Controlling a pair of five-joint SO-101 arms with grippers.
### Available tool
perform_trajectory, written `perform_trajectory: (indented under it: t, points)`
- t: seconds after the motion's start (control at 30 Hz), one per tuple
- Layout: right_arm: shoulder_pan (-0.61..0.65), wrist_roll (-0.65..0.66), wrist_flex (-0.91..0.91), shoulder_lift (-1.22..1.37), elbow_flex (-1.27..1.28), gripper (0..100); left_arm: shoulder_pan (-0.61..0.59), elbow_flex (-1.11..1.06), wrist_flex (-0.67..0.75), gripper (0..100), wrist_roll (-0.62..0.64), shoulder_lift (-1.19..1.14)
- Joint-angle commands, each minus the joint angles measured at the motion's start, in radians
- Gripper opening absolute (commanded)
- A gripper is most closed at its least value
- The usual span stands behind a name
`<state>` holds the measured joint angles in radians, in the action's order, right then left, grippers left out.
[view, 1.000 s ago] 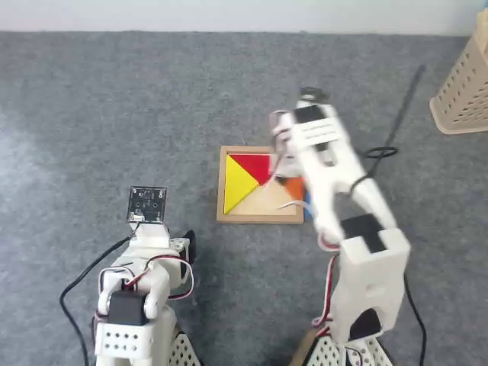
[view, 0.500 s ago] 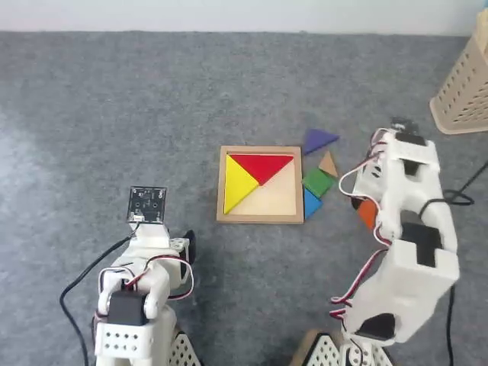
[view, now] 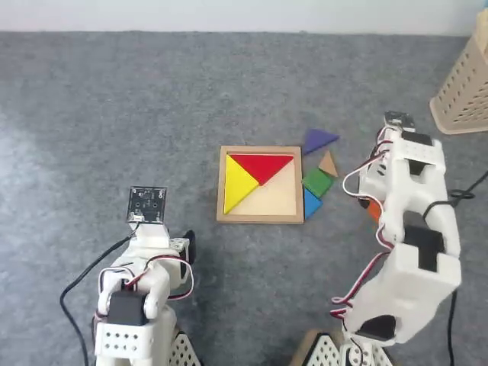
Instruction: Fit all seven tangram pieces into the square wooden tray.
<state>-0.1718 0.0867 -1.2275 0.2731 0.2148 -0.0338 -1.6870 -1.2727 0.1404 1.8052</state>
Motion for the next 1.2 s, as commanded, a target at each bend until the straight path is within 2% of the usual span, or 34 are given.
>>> perform_trajectory:
  t: [0.0,0.3,0.53,0.73,0.87,1.0,1.17]
  points:
    - [0.035,0.029,-0.070,-0.130,-0.055,19.5,-0.003,0.002,0.006,15,0.006,0.020]
    - [0.082,0.035,-0.088,-0.183,-0.044,19.9,-0.003,0.002,0.006,15,0.006,0.020]
    - [0.097,0.095,-0.073,-0.096,-0.041,31.1,-0.003,0.002,0.006,15,0.006,0.020]
    - [0.137,0.132,-0.061,-0.096,-0.037,25.8,-0.003,0.002,0.006,15,0.006,0.020]
    - [0.116,0.129,0.002,-0.071,-0.035,22.0,-0.003,0.002,0.006,15,0.006,0.020]
    - [0.070,0.126,0.013,-0.030,-0.038,21.7,-0.003,0.002,0.006,15,0.006,0.020]
    - [0.091,0.092,-0.035,-0.076,-0.043,21.7,-0.003,0.002,0.006,15,0.006,0.020]
